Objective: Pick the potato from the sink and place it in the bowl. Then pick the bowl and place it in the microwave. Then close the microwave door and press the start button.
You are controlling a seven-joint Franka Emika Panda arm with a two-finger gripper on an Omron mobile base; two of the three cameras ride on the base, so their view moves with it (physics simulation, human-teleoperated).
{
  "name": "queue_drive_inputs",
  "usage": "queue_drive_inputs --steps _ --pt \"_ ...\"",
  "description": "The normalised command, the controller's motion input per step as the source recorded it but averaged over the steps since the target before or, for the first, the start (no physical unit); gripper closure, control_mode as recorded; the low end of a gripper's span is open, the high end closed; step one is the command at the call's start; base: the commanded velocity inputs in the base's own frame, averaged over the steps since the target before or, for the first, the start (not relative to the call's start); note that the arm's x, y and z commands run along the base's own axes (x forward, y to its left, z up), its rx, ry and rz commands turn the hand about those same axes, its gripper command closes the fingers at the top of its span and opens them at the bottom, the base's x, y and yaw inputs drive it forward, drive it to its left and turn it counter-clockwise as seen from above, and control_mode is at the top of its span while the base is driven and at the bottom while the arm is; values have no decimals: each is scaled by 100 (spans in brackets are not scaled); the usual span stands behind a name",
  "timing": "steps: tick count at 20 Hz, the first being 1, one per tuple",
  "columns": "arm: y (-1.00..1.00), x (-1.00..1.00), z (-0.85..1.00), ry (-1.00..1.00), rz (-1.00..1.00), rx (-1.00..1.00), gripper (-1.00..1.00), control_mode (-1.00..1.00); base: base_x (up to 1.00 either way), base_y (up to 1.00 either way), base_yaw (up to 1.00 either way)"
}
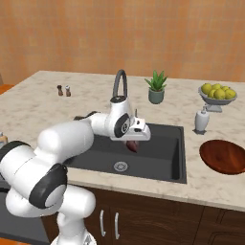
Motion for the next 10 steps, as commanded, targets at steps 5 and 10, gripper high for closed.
queue_drive_inputs --steps 5,10 --pt "-94 0 9 -7 -3 0 100 -100 0 0 0" --pt "-89 0 16 -9 -7 0 100 -100 0 0 0"
